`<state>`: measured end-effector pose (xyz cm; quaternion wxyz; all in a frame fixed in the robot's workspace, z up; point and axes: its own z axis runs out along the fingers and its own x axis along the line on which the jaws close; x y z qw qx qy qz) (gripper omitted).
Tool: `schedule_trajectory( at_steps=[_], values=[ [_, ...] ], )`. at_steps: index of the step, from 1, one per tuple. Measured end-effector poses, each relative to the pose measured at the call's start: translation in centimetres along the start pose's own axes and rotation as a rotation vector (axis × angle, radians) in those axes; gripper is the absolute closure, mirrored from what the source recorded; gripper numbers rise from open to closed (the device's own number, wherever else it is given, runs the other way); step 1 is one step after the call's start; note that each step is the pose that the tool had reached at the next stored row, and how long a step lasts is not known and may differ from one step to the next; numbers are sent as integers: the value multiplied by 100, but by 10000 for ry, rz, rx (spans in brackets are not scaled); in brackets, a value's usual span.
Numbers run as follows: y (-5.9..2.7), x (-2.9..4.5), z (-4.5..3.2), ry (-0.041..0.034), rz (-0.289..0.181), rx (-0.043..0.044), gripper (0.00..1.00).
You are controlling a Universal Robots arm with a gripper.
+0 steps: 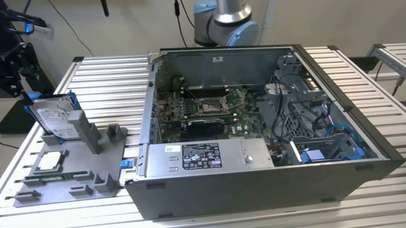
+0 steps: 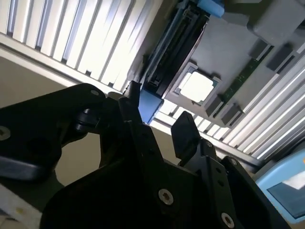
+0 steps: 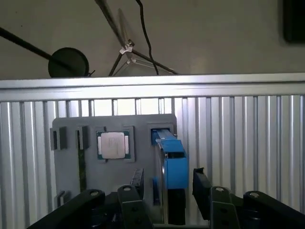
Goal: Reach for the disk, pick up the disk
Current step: 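Pick up the disk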
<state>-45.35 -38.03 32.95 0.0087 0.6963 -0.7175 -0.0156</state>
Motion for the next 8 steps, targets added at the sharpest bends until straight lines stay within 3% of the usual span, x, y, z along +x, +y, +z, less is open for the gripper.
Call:
schedule_trajectory(
  at_steps=[1,8],
  values=[
    [0,0,13,-3,-42,-1,0],
    [3,1,137,-65,-89,9,0]
  ],
)
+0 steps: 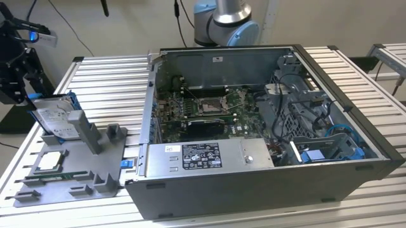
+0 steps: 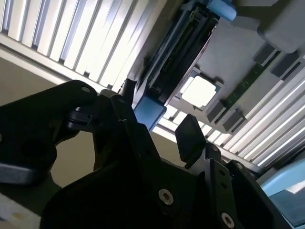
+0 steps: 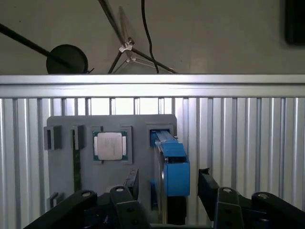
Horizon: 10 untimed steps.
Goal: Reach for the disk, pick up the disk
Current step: 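Pick up the disk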
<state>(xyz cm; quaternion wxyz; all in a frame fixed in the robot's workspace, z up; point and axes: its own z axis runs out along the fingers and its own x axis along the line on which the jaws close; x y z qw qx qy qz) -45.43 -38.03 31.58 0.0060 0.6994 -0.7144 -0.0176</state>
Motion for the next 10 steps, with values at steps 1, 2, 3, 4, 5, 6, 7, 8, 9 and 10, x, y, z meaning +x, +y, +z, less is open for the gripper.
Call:
schedule_trajectory(
  at_steps=[1,2,3,4,5,6,7,8,9,10],
  values=[
    [0,0,18,-6,-7,0,0],
    [-1,1,29,-10,-12,0,0],
    [-1,1,37,-13,-16,0,0],
    [-2,1,48,-18,-21,1,0],
    [-2,1,60,-22,-26,0,0],
    [-2,1,72,-22,-31,0,0],
    [-3,2,83,-22,-37,0,0],
    [-3,2,93,-23,-43,1,0],
    [-3,2,104,-23,-49,0,0],
    [-3,2,112,-23,-54,0,0]
  ],
)
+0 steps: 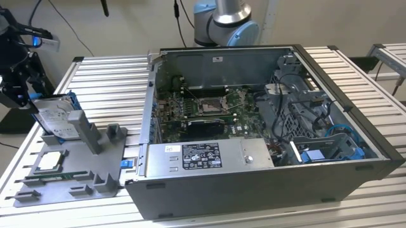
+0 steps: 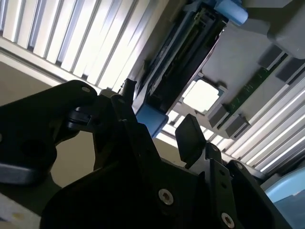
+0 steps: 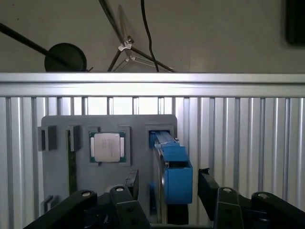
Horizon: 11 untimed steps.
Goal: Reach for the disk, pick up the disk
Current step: 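Pick up the disk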
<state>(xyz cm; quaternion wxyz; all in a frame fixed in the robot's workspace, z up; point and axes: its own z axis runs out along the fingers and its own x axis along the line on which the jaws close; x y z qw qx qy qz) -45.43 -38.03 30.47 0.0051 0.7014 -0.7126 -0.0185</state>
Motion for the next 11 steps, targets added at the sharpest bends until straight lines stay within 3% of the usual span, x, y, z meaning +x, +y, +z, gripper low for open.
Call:
schedule_trajectory(
  at_steps=[11],
  values=[
    [-2,2,83,-9,-43,7,0]
  ],
)
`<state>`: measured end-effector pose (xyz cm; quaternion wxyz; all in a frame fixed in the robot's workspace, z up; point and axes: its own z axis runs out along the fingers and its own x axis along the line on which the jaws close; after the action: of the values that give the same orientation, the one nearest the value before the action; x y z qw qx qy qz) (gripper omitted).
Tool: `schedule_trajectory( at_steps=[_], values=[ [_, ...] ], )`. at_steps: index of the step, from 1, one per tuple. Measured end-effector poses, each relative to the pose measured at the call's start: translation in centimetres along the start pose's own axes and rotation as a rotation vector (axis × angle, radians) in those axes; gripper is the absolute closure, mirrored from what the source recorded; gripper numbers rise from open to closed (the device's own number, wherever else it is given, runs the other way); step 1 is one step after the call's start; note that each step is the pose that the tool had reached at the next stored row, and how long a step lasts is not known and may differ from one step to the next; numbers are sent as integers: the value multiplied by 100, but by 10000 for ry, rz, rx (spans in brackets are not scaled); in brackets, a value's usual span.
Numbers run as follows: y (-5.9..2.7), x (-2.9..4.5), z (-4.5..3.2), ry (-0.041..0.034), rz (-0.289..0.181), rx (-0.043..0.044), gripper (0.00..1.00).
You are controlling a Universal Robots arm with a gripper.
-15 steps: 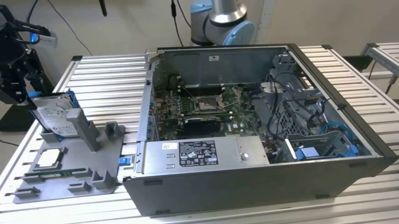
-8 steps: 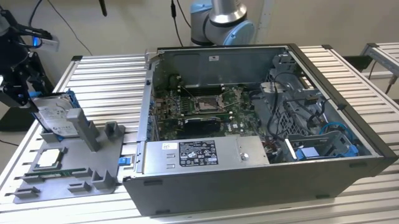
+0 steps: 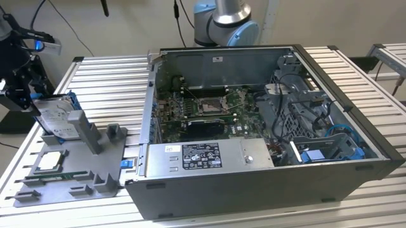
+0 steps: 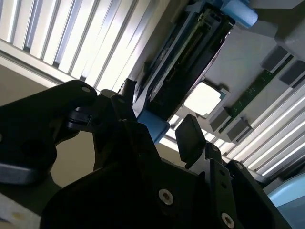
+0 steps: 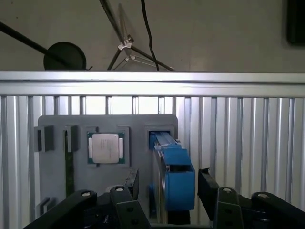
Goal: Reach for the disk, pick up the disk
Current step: 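Pick up the disk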
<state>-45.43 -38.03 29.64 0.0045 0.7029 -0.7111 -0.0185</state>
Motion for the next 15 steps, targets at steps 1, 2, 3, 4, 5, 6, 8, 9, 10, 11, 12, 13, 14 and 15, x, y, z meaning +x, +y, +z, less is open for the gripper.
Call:
schedule_trajectory(
  at_steps=[1,2,3,4,5,6,8,9,10,11,12,13,14,15],
  values=[
    [0,0,9,-2,-5,0,0],
    [0,0,18,-3,-8,0,0],
    [0,0,26,-3,-13,-1,0],
    [-1,0,34,-4,-17,-1,0],
    [-1,1,41,-5,-21,0,0],
    [-1,1,48,-7,-25,0,0],
    [-1,1,65,-8,-34,-1,0],
    [-2,1,73,-9,-39,-2,0],
    [-2,1,82,-12,-44,-2,0],
    [-2,1,90,-15,-49,-2,0],
    [-2,1,100,-20,-54,-2,0],
    [-3,2,109,-23,-60,-2,0],
    [-3,2,120,-29,-65,-3,0],
    [-3,2,132,-33,-69,-3,0]
  ],
)
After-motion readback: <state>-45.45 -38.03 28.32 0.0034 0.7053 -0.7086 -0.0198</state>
